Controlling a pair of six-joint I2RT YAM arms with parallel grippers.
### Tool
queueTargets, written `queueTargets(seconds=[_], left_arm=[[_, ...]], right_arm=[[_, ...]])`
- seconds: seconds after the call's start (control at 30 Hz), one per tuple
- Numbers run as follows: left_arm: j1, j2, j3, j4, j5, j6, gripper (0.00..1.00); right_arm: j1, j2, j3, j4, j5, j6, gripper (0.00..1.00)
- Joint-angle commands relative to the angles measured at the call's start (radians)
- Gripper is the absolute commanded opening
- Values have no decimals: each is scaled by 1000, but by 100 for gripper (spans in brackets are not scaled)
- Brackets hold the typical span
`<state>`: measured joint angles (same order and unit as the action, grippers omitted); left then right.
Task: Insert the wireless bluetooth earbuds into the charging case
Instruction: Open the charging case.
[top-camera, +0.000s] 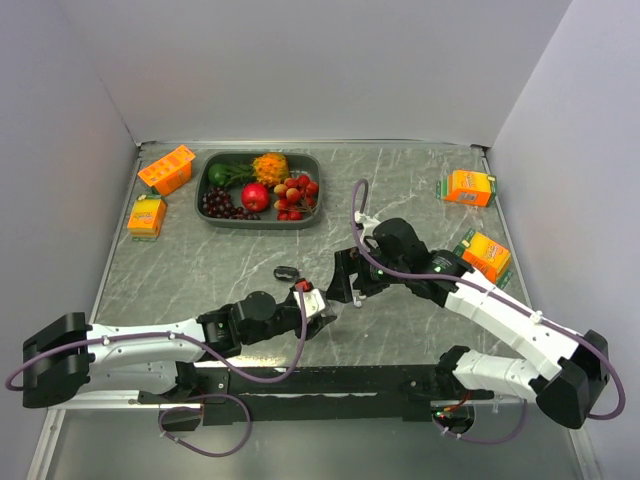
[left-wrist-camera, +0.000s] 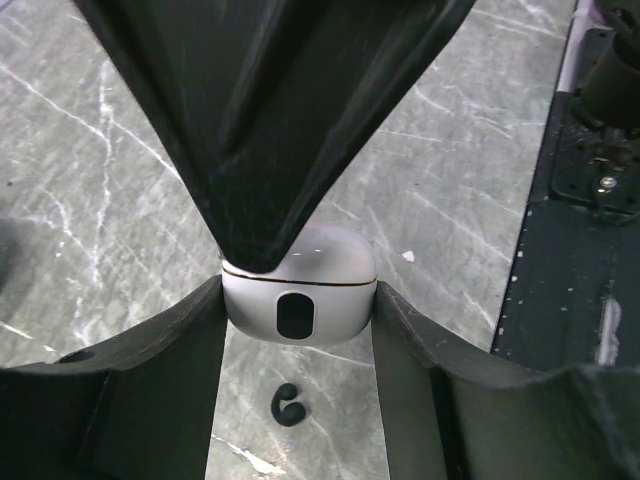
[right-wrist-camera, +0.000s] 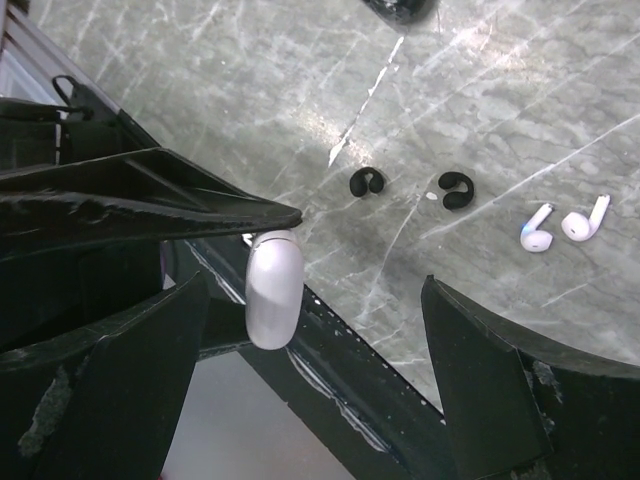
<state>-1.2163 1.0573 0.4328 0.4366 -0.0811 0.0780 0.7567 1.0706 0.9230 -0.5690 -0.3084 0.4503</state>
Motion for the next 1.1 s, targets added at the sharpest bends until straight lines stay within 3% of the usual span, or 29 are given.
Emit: queueTargets(seconds=[0.0, 1.07], left_arm=[[-14, -10, 9, 50, -46, 22, 1], [-29, -95, -19, 71, -111, 8, 1]], right_arm=[[10, 20, 45, 27, -5, -9, 94], [9, -12, 10, -15, 75, 24, 92]])
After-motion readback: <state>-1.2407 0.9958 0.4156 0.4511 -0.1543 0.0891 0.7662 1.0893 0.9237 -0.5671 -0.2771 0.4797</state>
